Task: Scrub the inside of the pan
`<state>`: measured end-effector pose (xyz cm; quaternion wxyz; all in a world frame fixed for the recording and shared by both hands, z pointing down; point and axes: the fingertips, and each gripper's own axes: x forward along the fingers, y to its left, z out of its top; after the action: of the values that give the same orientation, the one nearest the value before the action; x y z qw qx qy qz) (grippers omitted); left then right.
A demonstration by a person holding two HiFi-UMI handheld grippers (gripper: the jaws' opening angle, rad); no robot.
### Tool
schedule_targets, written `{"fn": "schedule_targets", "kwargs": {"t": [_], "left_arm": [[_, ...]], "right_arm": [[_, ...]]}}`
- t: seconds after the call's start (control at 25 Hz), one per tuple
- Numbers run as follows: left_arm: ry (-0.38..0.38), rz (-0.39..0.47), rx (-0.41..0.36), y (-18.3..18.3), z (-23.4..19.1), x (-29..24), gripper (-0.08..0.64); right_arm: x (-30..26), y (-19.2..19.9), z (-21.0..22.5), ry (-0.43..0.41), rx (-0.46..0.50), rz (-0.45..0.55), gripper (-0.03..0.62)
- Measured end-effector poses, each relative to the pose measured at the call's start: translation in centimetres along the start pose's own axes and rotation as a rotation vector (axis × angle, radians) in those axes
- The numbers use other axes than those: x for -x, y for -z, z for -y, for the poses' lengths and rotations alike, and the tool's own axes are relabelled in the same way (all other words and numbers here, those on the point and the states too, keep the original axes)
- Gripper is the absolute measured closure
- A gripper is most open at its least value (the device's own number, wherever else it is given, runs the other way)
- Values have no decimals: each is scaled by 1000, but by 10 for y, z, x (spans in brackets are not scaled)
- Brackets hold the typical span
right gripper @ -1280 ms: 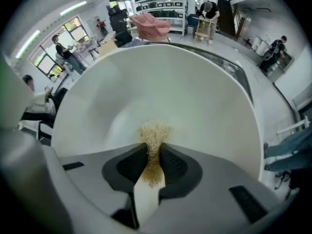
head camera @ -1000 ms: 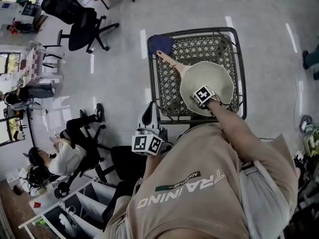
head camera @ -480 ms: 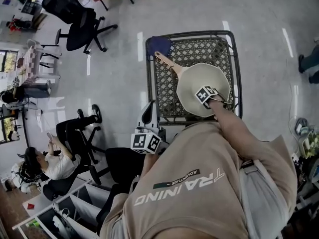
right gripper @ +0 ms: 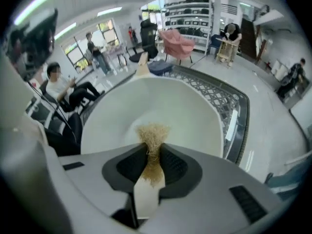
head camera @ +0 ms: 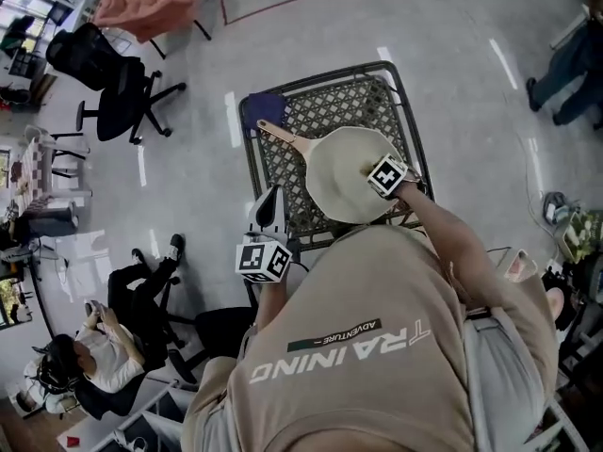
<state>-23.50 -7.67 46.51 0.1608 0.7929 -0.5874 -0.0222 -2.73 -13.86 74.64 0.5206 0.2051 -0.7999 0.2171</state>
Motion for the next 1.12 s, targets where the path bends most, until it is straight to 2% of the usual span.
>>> {"fn": "schedule_targets", "kwargs": {"t": [0.12,0.2,0.32,0.44,0.56,0.72,0.84,1.12], "left_arm": [[43,-2,4,-2,7,-14,541],[70,-14,9,4,12,-18,541],[89,-44,12,15,17,-22,541],[97,-60,2,18,25,-25,541],[111,-73,-16,20,34,-26,541],[124,-110,-37,31,41,-34,541],[107,-117,-52,31,43,-37,541],[32,-155,-73,37,26,-31,541]], "right_arm": [[47,-8,-2,-123,-120,256,502],[82,-2,-4,-151,-157,404,502],[120,25,3,-117,-223,530,502],[138,61,21,-46,-314,580,501],[133,101,33,27,-389,556,500],[99,139,43,52,-456,457,500],[70,154,47,33,-501,396,500],[16,158,37,-46,-574,249,497]]}}
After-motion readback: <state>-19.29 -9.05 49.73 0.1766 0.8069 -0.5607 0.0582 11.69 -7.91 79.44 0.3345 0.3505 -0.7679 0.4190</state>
